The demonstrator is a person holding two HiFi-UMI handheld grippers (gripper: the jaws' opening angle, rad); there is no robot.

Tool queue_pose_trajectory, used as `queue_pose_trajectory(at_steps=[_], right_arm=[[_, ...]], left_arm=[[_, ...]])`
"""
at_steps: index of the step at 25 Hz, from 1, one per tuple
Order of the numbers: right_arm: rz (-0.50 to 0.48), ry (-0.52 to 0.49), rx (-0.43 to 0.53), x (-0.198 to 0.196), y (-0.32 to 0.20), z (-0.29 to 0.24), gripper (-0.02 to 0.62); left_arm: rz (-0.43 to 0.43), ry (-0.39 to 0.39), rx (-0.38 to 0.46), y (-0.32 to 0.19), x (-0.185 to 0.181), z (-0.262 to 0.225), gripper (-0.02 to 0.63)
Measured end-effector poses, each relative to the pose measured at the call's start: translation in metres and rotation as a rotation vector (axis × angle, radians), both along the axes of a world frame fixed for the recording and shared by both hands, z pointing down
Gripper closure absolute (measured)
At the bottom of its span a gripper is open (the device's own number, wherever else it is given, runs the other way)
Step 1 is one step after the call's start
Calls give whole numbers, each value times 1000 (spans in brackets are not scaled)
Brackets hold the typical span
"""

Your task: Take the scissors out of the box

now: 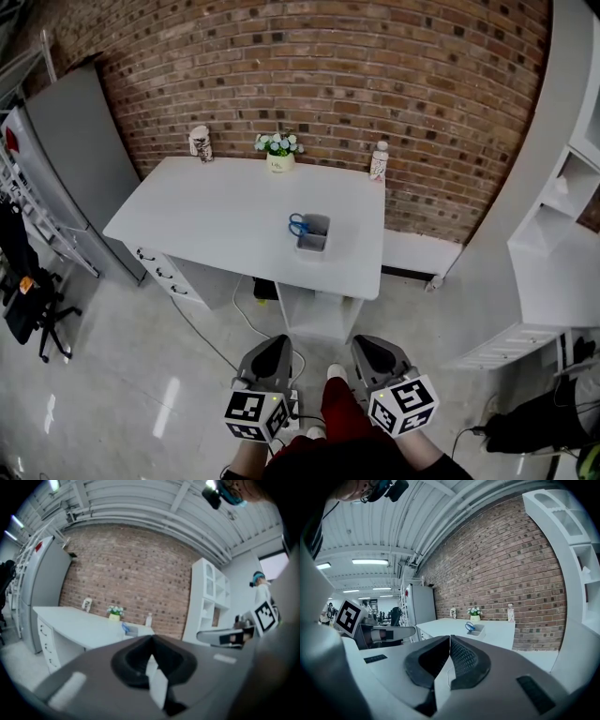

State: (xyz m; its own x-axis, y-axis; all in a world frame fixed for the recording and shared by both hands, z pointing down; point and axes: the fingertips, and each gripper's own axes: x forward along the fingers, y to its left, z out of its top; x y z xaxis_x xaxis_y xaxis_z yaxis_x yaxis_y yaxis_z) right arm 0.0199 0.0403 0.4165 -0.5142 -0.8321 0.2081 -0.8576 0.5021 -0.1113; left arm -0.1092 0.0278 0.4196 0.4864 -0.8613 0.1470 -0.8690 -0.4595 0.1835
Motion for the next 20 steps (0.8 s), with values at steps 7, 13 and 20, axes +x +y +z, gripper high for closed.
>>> queue_pose_trajectory(at_steps=[7,13,20], right_arm=[[9,-3,-14,11,-42,8,587],[21,1,-44,25,-82,18,586],[1,1,-65,28,-128,25,588]], left_arm=[[-3,-8,-15,-45,8,4,601],[-17,-10,-41,-89,16,13,601],[-53,-12,-69,-137,15,25,601]])
